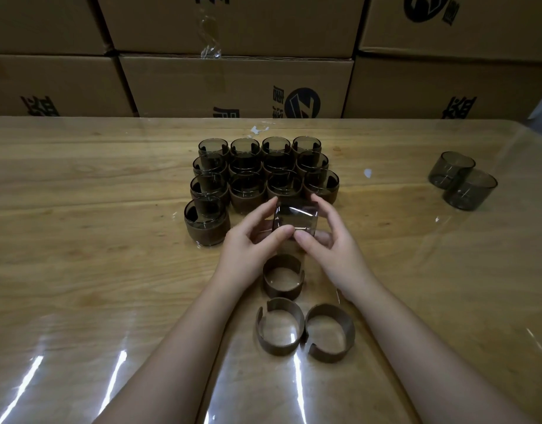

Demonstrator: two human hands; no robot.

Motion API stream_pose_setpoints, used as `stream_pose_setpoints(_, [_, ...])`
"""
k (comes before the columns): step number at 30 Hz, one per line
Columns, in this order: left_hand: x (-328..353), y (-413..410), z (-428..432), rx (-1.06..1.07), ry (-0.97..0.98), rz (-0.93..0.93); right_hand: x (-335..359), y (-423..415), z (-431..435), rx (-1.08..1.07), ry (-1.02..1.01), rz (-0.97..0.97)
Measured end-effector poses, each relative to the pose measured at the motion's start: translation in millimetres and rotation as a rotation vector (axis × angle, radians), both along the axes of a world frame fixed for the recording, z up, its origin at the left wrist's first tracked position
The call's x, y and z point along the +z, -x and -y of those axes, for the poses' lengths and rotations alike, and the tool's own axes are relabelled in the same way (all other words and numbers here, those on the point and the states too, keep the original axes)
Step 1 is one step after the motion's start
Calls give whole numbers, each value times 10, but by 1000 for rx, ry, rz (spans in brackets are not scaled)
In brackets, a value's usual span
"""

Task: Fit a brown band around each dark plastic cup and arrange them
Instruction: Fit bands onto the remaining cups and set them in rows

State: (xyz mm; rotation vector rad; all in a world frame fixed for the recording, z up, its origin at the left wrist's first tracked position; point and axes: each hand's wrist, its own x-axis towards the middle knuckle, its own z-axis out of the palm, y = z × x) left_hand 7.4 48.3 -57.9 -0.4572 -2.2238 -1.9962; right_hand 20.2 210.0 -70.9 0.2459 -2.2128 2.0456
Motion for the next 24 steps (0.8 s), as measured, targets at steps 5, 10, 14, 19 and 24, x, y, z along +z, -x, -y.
stream_pose_setpoints(5, [-16, 5, 15, -28, 100, -57, -9, 12, 18, -65, -19, 27])
stream_pose_setpoints(10, [-16, -4, 3, 41, 122, -185, -1, -1, 40, -79, 32, 100])
stream_pose_setpoints(14, [-8, -10, 21, 12, 139, -262, 56, -16, 24, -61, 101, 139])
stream_pose_setpoints(19, [-3, 2, 3, -55, 225, -150, 92, -17, 14, -35, 179, 119])
stream_pose_setpoints(24, [18, -6, -13, -90, 188, 13, 63, -31, 1, -1, 50, 73])
